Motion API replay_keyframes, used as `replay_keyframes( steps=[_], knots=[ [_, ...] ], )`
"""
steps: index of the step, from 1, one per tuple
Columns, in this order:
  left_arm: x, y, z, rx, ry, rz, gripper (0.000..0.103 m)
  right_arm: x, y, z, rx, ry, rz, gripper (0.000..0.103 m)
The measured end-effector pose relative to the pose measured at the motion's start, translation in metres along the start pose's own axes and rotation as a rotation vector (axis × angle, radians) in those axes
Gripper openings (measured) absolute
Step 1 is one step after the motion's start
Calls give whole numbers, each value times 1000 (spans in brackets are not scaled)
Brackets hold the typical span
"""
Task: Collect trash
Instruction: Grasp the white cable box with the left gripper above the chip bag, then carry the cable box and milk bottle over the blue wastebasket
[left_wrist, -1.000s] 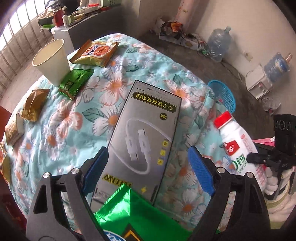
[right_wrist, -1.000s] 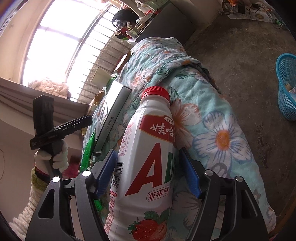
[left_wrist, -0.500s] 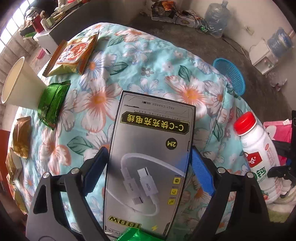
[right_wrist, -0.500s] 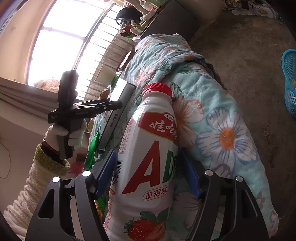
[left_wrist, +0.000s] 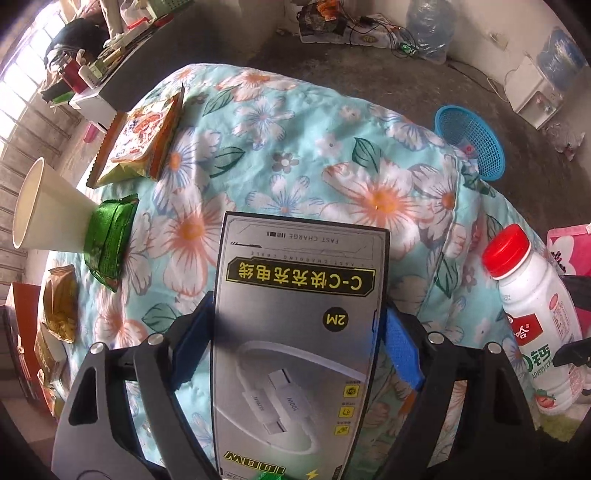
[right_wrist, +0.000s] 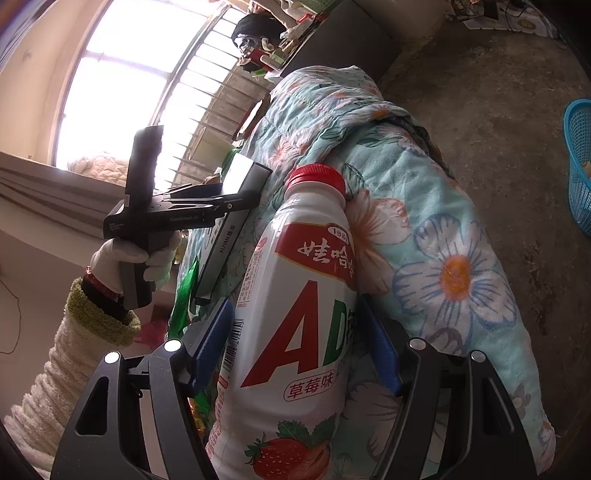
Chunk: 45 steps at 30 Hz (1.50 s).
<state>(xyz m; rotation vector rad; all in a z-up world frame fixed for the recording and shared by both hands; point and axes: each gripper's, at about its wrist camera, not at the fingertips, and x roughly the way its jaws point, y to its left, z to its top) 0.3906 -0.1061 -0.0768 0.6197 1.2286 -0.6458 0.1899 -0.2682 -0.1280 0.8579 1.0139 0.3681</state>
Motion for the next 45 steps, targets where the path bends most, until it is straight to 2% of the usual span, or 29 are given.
replay_keyframes(
  steps=[5,16,21,26,30,38,41,45],
  knots=[
    [-33,-7,-4,-4,-97,28,79,1,1,0,0,0,-3,68],
    [-137,8,-52,-149,-472,46,78,2,3,4,-2,7,-18,68],
    [-170,13,-72,-214,-589,24,78,5,4,10,-1,27,-30,68],
    [-195,8,-82,-226,-669,43,78,7,10,18,-18,44,-53,68],
    [-213,4,-91,-257,-724,-8,78,16,12,27,-26,74,-74,68],
    [-223,-8,-104,-256,-738,-77,78,30,11,38,-17,116,-86,68],
    [-222,-12,-110,-273,-736,-122,78,31,14,38,-17,111,-105,63],
    [-223,-16,-118,-278,-743,-133,78,23,20,33,-10,82,-98,63]
  ],
)
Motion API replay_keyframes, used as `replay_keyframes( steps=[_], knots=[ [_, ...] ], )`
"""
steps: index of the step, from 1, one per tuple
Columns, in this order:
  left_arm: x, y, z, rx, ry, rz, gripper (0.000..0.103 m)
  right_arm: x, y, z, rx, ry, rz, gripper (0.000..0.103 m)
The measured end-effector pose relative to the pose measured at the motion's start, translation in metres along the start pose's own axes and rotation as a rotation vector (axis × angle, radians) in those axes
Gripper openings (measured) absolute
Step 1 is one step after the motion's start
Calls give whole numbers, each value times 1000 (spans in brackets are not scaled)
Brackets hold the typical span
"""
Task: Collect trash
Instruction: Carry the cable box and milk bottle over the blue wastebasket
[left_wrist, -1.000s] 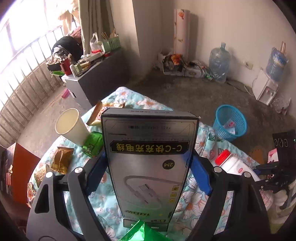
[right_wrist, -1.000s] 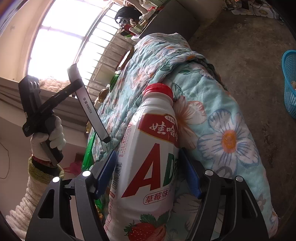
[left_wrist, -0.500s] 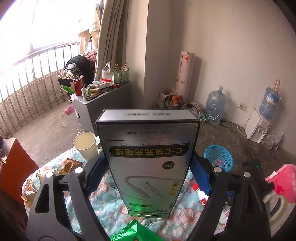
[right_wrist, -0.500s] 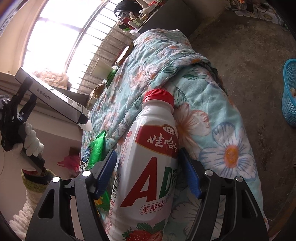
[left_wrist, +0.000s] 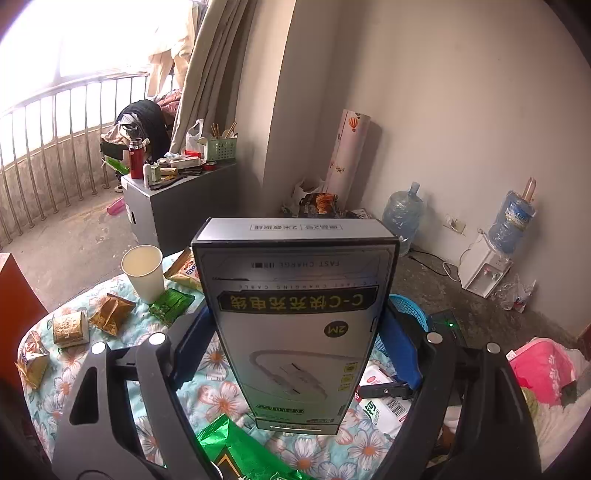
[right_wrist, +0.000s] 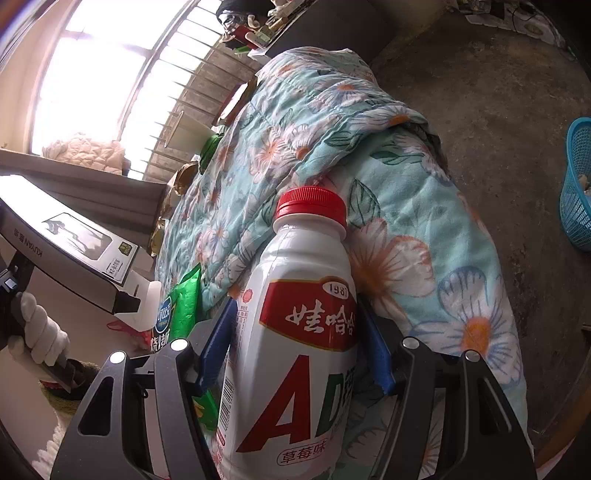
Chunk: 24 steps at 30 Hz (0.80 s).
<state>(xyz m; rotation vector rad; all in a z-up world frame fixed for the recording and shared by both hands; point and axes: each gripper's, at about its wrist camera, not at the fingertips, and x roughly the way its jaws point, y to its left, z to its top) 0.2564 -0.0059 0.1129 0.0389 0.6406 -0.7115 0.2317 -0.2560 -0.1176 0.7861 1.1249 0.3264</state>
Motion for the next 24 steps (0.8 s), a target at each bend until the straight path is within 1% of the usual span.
replay_keyframes(
  steps=[3,7,12,18,24],
  knots=[
    [-10,-3,-2,5,-15,-2,78,-14,13,-9,-33,-47,12,62],
    [-23,-5,-2,9,-35,-8,78,-38,34,-20,-91,-132,10,62],
    [-37,-11,-1,11,-61,-14,78,-66,55,-34,-162,-238,-33,62],
    [-47,-23,0,17,-82,-18,78,-94,61,-39,-166,-331,-8,62],
    [-42,-45,7,40,-91,-41,78,-127,57,-39,-158,-427,14,62]
  ],
)
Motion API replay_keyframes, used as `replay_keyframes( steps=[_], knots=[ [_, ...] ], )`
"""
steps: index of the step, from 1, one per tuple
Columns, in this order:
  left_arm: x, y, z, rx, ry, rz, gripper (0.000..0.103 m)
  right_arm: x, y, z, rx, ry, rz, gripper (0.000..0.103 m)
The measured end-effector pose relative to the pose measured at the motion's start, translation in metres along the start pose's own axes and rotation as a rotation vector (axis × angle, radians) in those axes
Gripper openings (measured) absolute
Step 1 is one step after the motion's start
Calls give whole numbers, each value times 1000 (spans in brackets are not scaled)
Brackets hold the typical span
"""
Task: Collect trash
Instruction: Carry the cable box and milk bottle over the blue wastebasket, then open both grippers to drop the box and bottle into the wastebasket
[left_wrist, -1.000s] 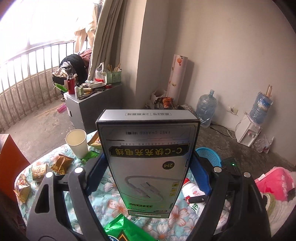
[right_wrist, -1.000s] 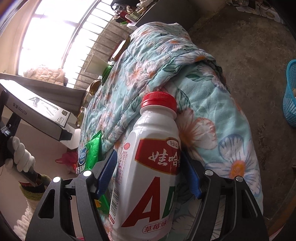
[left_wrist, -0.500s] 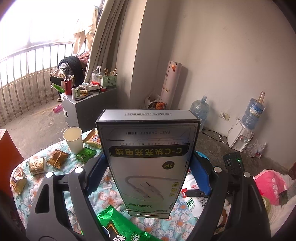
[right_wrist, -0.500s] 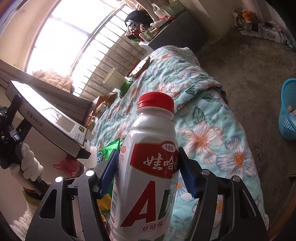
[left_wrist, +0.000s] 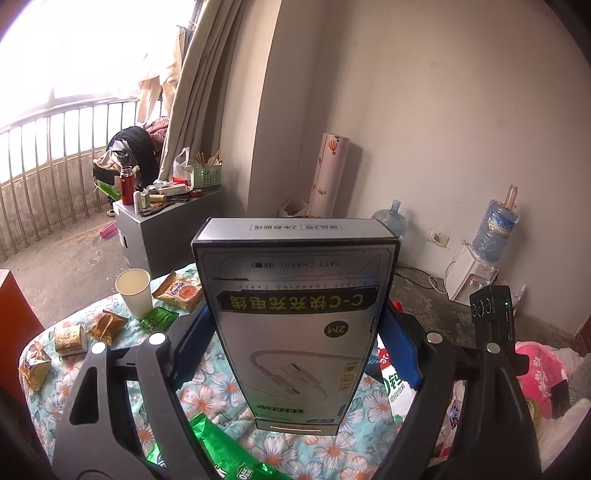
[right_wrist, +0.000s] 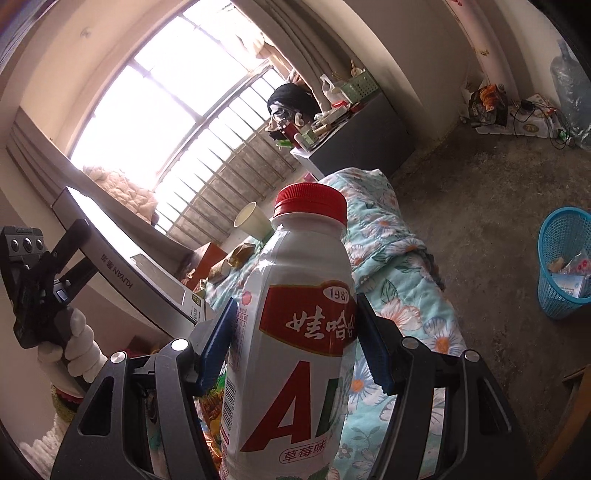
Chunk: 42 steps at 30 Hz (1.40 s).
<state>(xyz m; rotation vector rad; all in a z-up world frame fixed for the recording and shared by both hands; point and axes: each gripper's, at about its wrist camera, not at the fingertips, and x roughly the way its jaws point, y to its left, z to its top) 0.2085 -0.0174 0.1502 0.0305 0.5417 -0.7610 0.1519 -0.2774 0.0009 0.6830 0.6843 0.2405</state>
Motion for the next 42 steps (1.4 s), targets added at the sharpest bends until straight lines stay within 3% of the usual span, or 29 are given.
replay_keyframes(
  steps=[7,12,18,22,24,29,35,38,40,42],
  knots=[
    [39,-42,13,35,14,-71,78,-45,-32,18,42,-122,-23,62],
    [81,-83,21,67,36,-151,78,-91,-68,34,68,-225,-100,62],
    [147,-145,26,113,73,-264,78,-153,-128,58,99,-348,-290,62],
    [202,-187,23,145,109,-337,78,-171,-174,75,122,-384,-438,62],
    [235,-206,18,152,143,-366,78,-170,-202,83,137,-386,-525,62],
    [327,-247,-4,172,241,-388,78,-151,-270,96,207,-365,-611,62],
    [430,-267,-21,151,289,-330,79,-115,-337,114,273,-383,-694,62],
    [474,-267,-29,103,331,-285,86,-89,-380,122,342,-378,-716,63],
    [494,-263,-36,70,360,-245,86,-71,-408,117,399,-358,-719,71],
    [497,-255,-42,43,362,-231,86,-58,-427,108,460,-325,-737,71]
  ],
)
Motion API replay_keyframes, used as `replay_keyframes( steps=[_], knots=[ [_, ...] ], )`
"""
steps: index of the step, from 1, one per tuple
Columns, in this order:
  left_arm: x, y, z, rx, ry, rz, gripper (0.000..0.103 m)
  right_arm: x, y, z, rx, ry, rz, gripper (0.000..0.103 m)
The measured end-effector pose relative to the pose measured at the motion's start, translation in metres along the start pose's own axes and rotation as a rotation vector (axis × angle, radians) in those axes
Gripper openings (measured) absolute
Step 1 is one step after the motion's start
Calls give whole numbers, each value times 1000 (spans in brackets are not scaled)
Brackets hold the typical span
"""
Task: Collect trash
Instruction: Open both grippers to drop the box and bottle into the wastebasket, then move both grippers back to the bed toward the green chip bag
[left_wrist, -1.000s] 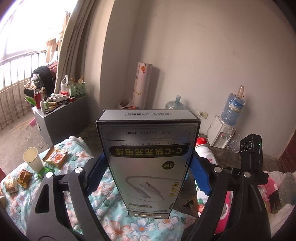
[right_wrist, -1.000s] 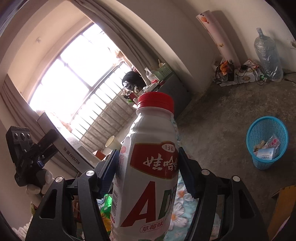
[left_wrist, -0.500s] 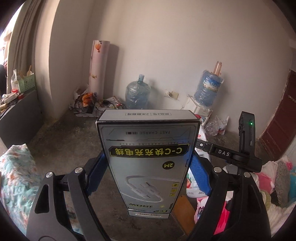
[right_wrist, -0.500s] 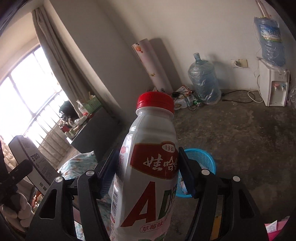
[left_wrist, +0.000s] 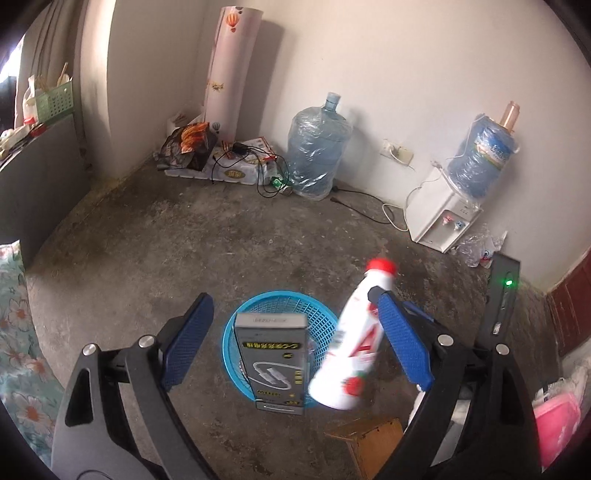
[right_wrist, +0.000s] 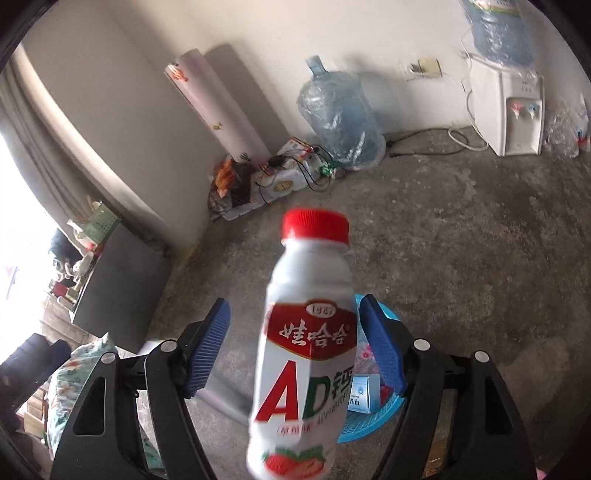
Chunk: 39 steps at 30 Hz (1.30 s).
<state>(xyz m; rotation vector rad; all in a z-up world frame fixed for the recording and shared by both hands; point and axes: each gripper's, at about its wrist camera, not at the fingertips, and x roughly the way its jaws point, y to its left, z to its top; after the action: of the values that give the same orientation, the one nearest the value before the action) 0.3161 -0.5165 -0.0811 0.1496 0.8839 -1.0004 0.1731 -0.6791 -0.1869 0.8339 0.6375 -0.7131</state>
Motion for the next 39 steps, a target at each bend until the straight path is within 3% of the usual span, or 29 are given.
replay_keyframes(
  steps=[6,14,22,24,27,30,35,39],
  knots=[
    [-33,14,-16,13,-11,-16,86,5,-18,-32,4,45,13,71],
    [-115,24,-30,31,-56,-50,86,-55,-32,-67,6,14,73,71],
    [-246,34,-61,78,-98,-43,86,-155,26,-103,-80,-75,227,72],
    [-286,43,-75,70,-103,-21,86,-180,50,-117,-143,-89,275,78],
    [-358,64,-103,23,-143,46,86,-209,82,-142,-262,-43,407,79],
    [-437,92,-140,-64,-213,162,86,-229,113,-167,-388,31,535,79],
    [-552,133,-237,-235,-316,430,86,-242,165,-209,-487,203,740,79],
    [-605,158,-329,-431,-338,552,86,-246,199,-250,-544,348,819,79]
  ],
)
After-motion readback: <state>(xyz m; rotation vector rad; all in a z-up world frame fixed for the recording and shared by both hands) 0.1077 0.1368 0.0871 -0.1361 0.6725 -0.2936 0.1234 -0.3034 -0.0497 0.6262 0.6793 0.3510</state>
